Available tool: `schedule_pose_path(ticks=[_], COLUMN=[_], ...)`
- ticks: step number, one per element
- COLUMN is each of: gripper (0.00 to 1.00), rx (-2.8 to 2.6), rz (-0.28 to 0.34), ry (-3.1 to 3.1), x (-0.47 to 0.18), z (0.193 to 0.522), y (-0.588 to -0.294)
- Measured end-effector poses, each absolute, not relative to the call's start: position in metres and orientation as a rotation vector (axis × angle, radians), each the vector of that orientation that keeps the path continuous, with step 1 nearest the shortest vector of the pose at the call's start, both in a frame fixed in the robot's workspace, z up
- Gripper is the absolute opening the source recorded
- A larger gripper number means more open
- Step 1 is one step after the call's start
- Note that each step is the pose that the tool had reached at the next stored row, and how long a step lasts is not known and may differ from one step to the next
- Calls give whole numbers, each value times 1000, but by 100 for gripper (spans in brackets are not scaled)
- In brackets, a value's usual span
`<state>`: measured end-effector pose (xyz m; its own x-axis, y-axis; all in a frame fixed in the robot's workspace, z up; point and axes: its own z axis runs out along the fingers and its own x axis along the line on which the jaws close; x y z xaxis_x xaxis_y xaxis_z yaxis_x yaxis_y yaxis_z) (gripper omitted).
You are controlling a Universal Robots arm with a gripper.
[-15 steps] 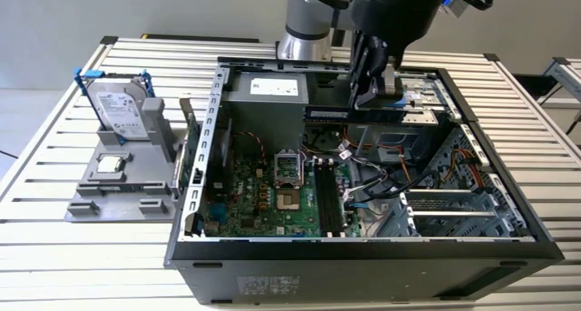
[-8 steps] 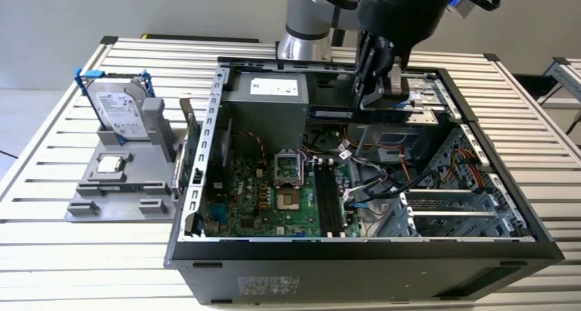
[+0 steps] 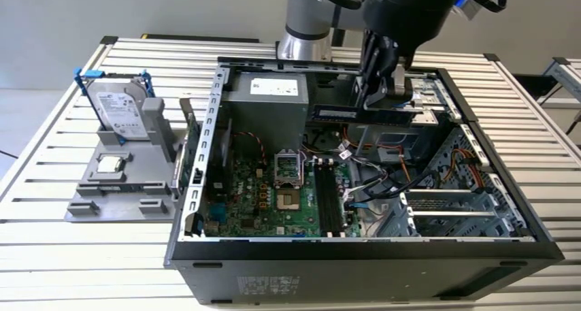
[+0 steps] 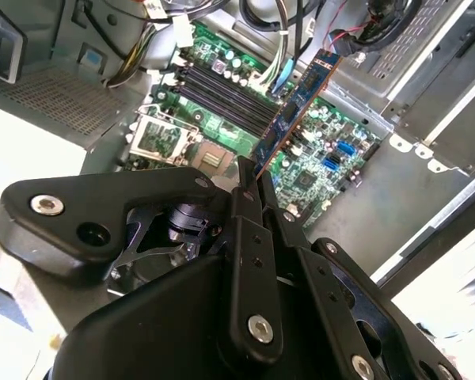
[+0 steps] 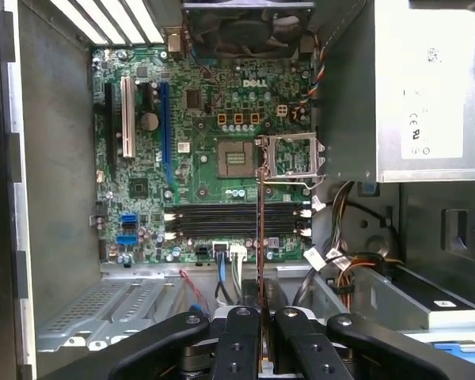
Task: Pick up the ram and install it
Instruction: 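Pick up the ram and move it above insertion slot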
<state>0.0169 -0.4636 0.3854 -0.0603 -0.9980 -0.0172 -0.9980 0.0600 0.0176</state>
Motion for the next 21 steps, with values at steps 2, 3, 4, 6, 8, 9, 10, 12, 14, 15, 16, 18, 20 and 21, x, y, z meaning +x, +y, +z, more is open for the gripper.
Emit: schedule_pose_path(ticks=[2, 3, 4, 6, 8, 9, 10, 12, 14, 15, 16, 18, 20, 21], gripper=[0, 0, 0, 0, 0, 0, 0, 0, 0, 0, 0, 0, 0, 0], rx=[-2138, -2134, -2132, -2131, -2130, -2131, -2130, -2130, -2130, -2130, -2130, -2130, -2124, -2120], rz=[39, 39, 39, 39, 39, 39, 39, 39, 39, 39, 39, 39, 39, 39], ry=[2301, 2305, 2306, 2307, 2308, 2308, 2308, 2308, 2308, 2308, 2308, 2308, 2313, 2317], x=[18, 18, 18, 18, 18, 18, 18, 18, 18, 18, 18, 18, 18, 18], z=[385, 385, 385, 385, 385, 385, 385, 385, 385, 385, 385, 385, 385, 385], y=[-464, -464, -464, -464, -464, -464, -464, -464, -464, -464, -464, -464, -464, -464])
